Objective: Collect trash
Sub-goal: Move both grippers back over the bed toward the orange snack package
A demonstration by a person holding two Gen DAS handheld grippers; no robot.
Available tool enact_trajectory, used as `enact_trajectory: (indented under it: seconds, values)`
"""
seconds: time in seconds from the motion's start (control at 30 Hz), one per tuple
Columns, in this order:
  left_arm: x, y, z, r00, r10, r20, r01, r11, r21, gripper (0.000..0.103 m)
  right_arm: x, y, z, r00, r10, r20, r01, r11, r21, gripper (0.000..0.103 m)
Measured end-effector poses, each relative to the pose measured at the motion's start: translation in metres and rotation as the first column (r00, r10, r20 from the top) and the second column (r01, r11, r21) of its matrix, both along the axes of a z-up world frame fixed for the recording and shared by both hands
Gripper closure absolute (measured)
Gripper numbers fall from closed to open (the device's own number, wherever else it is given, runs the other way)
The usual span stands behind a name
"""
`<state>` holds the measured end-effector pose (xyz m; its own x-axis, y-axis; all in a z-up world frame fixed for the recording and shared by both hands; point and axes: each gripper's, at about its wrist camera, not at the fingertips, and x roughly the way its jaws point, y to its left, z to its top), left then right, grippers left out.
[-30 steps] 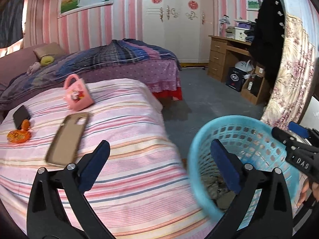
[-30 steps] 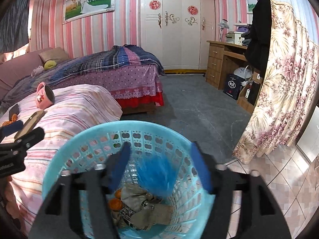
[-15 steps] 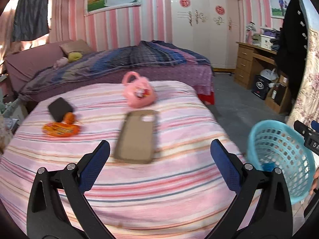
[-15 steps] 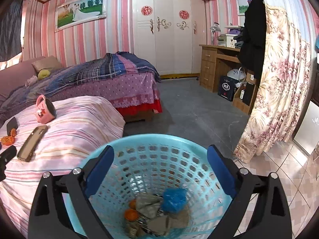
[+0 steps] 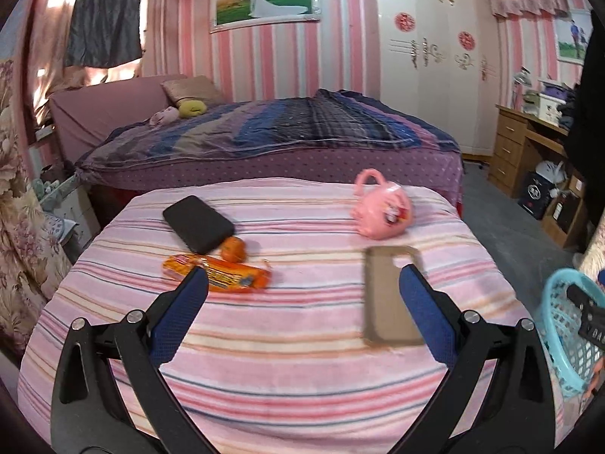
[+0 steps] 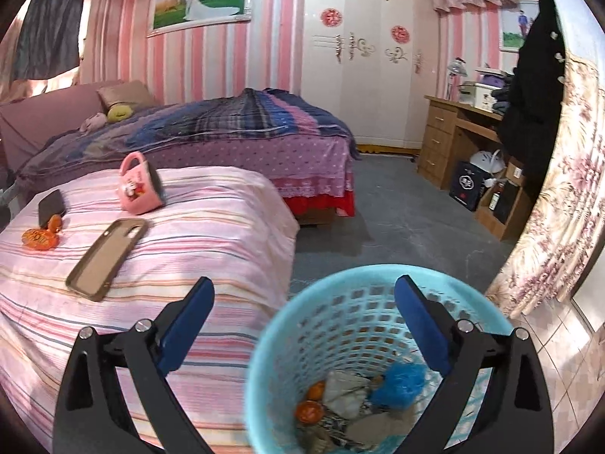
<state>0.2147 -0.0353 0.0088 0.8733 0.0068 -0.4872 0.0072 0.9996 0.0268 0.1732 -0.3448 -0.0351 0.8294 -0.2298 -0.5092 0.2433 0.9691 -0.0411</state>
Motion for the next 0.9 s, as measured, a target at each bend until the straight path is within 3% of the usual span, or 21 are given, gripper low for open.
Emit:
enact_trajectory:
  seconds: [0.13, 0.43, 0.63, 0.9]
  values:
    - [0.020, 0.024, 0.002, 0.999, 0.034, -0.012, -0.035, 0.999, -0.034, 0.006, 0.009, 0.015, -0.001, 1.000, 0.020, -0.008, -0.020, 1.000, 0.002, 0.009]
    - [0.046, 0.067, -0.014, 0.995, 0.094, -0.042, -0.095, 0.995, -0.024, 0.006, 0.042, 0.067, 0.011, 0.994, 0.110, -0.003, -0.110, 0.993, -0.032, 0.007]
    - [0.059, 0.096, -0.015, 0.988, 0.145, -0.050, -0.147, 0.988, -0.039, 0.006, 0.079, 0.121, 0.032, 0.974, 0.228, 0.008, -0.227, 0.972, -0.067, 0.006]
    - [0.067, 0.132, -0.022, 0.971, 0.230, -0.066, -0.233, 0.972, -0.031, 0.006, 0.119, 0.175, 0.035, 0.949, 0.315, -0.026, -0.317, 0.944, -0.088, 0.005]
